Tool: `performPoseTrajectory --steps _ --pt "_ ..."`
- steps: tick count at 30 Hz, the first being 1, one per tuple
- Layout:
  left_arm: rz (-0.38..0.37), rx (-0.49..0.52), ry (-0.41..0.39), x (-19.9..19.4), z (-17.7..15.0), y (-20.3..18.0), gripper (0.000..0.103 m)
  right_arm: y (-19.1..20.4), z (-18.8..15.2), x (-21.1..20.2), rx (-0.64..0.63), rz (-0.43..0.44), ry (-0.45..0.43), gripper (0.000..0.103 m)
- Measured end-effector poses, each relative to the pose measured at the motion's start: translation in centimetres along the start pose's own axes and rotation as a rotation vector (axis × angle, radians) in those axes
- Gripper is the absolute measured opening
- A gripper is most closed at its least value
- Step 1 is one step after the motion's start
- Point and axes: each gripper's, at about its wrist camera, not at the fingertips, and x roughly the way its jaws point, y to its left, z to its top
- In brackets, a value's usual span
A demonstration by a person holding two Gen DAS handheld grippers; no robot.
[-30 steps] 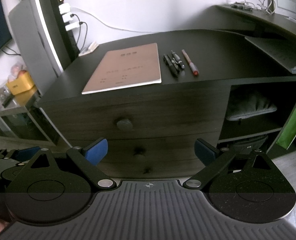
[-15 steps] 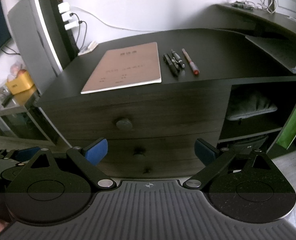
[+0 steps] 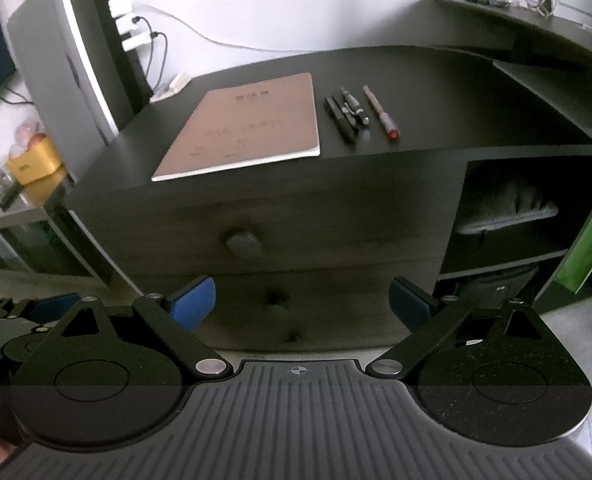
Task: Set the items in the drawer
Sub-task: 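Move the left tool to the drawer knob and close on it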
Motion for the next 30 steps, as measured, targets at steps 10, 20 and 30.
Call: performPoseTrajectory --steps 10,20,30 --pt "-0.035 -0.052 0.052 2.2 0.2 0.5 0.102 -1.5 0.6 2.1 0.039 -0.024 0.014 0.097" --pt "-0.036 -0.028 0.063 4.4 0.6 0.2 0.102 -2.9 1.2 4.2 0.089 -0.036 0.019 0.097" --pt "-0.052 -0.032 0.073 6.7 1.5 0.0 0.101 -5.0 2.3 6.6 0.099 -0.067 0.014 0.097"
